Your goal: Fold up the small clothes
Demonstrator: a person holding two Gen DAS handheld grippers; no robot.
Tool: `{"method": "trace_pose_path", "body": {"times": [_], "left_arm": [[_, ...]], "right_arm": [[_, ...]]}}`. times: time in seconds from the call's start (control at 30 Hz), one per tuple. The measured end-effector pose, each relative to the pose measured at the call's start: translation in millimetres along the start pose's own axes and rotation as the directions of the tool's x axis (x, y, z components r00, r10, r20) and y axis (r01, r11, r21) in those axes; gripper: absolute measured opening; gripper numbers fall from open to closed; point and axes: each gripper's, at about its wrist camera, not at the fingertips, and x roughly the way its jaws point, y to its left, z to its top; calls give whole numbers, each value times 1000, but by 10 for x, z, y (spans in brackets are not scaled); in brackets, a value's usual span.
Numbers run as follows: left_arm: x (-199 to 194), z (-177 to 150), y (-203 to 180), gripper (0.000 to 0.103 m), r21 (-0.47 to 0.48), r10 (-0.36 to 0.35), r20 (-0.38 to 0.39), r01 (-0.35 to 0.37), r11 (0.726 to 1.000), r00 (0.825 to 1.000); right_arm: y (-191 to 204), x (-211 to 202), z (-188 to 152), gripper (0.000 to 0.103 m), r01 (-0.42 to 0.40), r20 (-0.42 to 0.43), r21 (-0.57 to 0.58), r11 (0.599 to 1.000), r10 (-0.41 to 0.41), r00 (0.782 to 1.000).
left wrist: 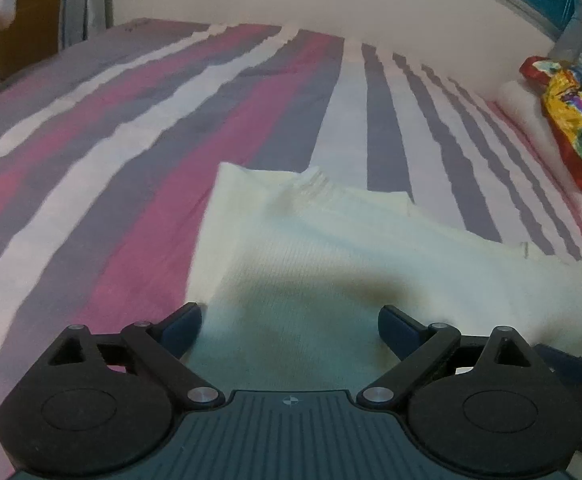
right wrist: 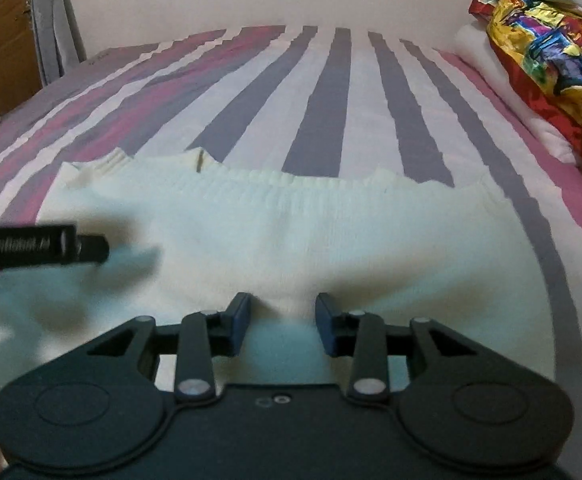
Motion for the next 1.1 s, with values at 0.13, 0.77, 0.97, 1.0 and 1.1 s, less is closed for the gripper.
{"method": "trace_pose_path", "body": {"times": [0.13, 0.77, 0.97, 1.0, 1.1], "left_arm": [[-284, -149, 126, 95, -29, -9, -31, 8, 1000, 999], [-649, -1279, 1059, 46, -678, -370, 46, 301, 670, 928], [-320, -1221, 884, 46, -697, -353, 189, 378, 609, 916], [-267, -1200, 851, 46, -694, -347, 199, 382, 610, 917], [-175, -1151, 821, 46, -704, -341, 226, 395, 590, 912]], "right_arm": [[-85, -279, -157, 44, -55, 26, 94, 994, 53, 998], [-43, -513, -485, 49, -103, -19, 122, 987, 106, 994], [-32, -456, -486, 50, -109, -11, 116, 987, 111, 994], [-33, -441, -487, 50, -111, -8, 119, 987, 113, 994], [-24, -405, -487, 50, -115, 3, 120, 986, 116, 993]]}}
